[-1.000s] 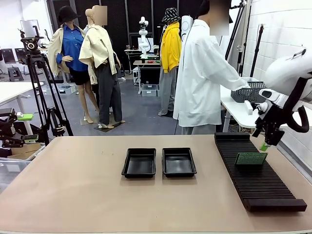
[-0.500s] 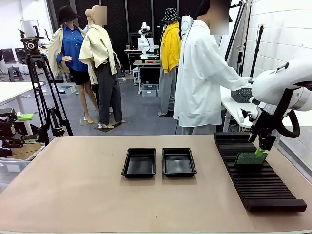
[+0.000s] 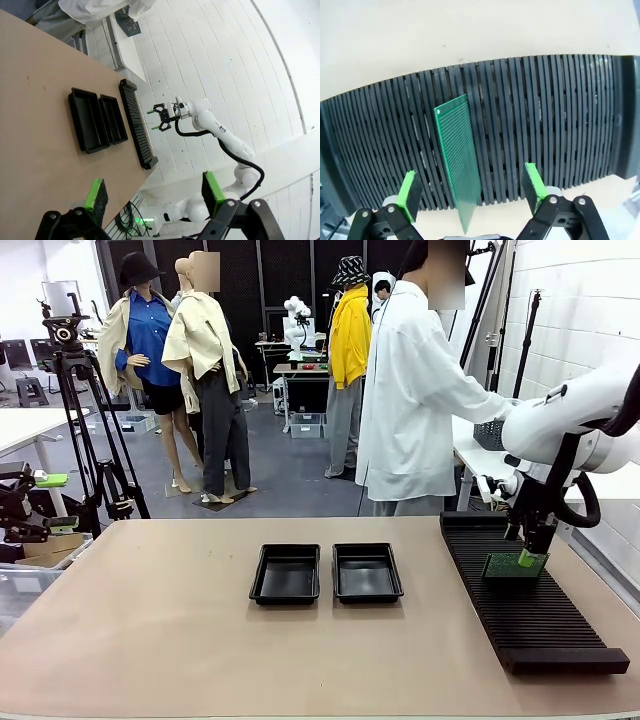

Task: Inspect and transfer BCBs to ESD trays.
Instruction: Pick up the Blank PCB from the PCB Rack and place it in the left ESD tray.

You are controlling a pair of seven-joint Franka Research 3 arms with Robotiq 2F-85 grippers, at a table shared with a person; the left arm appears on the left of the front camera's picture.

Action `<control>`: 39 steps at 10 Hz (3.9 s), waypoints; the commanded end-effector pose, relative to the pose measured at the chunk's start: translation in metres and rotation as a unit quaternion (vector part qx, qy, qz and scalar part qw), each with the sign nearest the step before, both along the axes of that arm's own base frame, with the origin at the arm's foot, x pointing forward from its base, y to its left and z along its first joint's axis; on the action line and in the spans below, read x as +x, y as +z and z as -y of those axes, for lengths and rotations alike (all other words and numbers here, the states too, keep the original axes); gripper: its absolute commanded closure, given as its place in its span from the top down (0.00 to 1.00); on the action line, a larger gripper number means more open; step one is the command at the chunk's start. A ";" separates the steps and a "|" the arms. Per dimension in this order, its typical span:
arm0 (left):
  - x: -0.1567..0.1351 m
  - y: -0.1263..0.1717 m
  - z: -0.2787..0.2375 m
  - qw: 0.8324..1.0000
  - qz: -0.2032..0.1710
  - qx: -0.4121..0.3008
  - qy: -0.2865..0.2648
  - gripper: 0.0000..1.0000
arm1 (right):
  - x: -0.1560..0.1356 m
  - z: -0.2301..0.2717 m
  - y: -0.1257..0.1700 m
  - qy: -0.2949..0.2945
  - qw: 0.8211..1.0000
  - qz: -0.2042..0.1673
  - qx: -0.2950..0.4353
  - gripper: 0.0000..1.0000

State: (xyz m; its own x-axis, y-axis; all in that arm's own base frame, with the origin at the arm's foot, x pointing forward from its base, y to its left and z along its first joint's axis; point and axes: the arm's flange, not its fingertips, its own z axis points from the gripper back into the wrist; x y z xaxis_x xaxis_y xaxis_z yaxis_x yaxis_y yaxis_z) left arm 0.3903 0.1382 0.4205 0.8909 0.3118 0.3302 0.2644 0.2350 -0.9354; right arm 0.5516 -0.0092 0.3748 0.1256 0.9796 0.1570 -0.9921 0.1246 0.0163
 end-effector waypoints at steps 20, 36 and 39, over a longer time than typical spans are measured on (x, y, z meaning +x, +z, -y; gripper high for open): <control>-0.002 0.003 0.000 1.000 -0.005 -0.010 0.000 1.00 | 0.018 -0.013 -0.004 -0.003 0.998 -0.051 -0.038 0.00; -0.002 0.003 0.000 1.000 -0.005 -0.010 0.000 1.00 | -0.037 -0.031 0.138 -0.094 0.995 0.024 -0.030 0.00; -0.002 0.003 0.000 1.000 -0.005 -0.010 0.000 1.00 | -0.047 -0.035 0.151 -0.239 0.970 -0.007 0.053 0.00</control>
